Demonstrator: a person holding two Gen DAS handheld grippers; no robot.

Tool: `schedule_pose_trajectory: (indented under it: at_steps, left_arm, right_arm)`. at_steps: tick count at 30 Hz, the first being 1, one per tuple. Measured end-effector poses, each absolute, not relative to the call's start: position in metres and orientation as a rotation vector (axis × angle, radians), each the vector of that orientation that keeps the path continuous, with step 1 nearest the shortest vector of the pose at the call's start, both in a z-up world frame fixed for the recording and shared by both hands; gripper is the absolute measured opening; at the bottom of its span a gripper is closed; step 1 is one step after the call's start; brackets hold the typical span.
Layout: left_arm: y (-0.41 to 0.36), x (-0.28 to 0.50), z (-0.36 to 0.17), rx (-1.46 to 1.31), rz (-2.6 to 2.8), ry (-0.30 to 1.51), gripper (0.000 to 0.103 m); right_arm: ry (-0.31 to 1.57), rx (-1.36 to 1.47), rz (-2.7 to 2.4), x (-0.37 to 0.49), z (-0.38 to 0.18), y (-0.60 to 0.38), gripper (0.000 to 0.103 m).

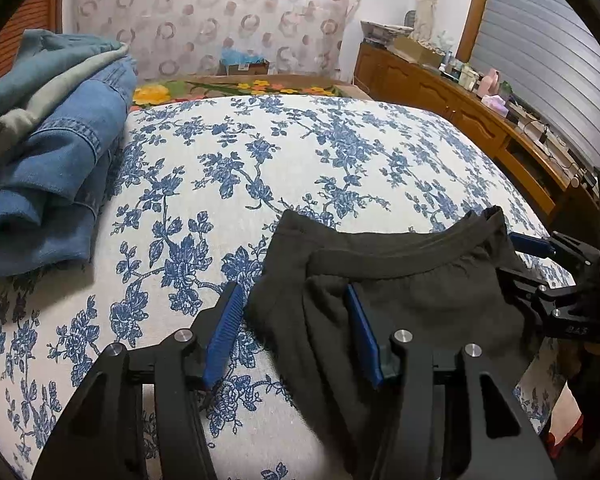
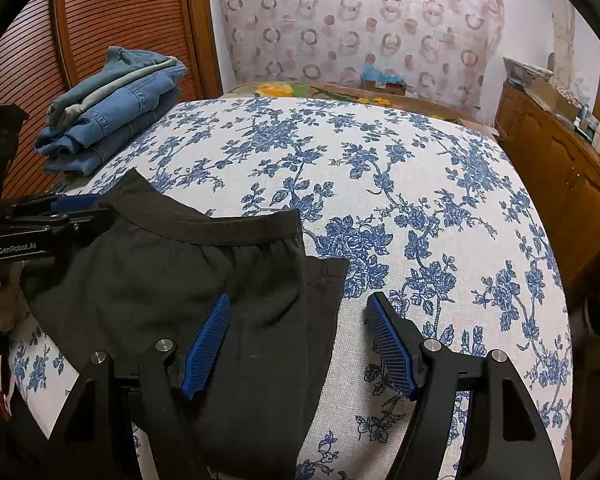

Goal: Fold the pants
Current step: 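Move both grippers to the shirt's edge and close on it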

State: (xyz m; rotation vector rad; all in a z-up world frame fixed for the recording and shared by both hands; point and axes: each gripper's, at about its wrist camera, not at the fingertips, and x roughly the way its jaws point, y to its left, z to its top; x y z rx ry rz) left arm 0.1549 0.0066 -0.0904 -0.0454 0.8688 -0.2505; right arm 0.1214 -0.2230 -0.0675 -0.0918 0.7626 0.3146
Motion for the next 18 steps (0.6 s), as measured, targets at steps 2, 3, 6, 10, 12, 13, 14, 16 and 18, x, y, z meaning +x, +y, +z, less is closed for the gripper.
schedule_pose_trajectory:
  at_steps: [2, 3, 6, 10, 12, 13, 14, 16, 18]
  left_arm:
    - [0.0058, 0.155, -0.0906, -0.045, -0.256, 0.867, 0.051]
    - [0.0052, 0.1548, -0.0904, -0.047, -0.265, 0.867, 0.047]
    - [0.004, 0.1553, -0.0898, -0.057, -0.28, 0.875, 0.04]
    - [0.0033, 0.1553, -0.0891, -0.057, -0.284, 0.88, 0.04]
    - [0.0035, 0.1566, -0.0892, -0.058, -0.286, 0.887, 0.04]
    - [0.0034, 0.1573, -0.0891, -0.058, -0.286, 0.89, 0.04]
    - [0.0032, 0.1575, -0.089, -0.055, -0.286, 0.893, 0.04]
    - [0.0027, 0.1585, -0.0889, -0.053, -0.287, 0.899, 0.04]
    - [0.0025, 0.1601, -0.0885, -0.051, -0.288, 0.909, 0.04]
  right_arm:
    - [0.761, -0.087, 0.316, 0.1212, -0.0677, -0.2236, 0.073]
    - [0.761, -0.086, 0.317, 0.1212, -0.0677, -0.2238, 0.072]
    - [0.757, -0.086, 0.324, 0.1208, -0.0677, -0.2235, 0.068]
    - [0.756, -0.089, 0.325, 0.1209, -0.0677, -0.2235, 0.065]
    - [0.755, -0.084, 0.326, 0.1209, -0.0675, -0.2244, 0.064]
    - [0.755, -0.082, 0.325, 0.1211, -0.0676, -0.2248, 0.063]
    - [0.755, -0.081, 0.325, 0.1212, -0.0675, -0.2249, 0.062]
    - [0.755, -0.08, 0.325, 0.1211, -0.0674, -0.2252, 0.061]
    - [0.754, -0.079, 0.326, 0.1211, -0.0673, -0.2252, 0.061]
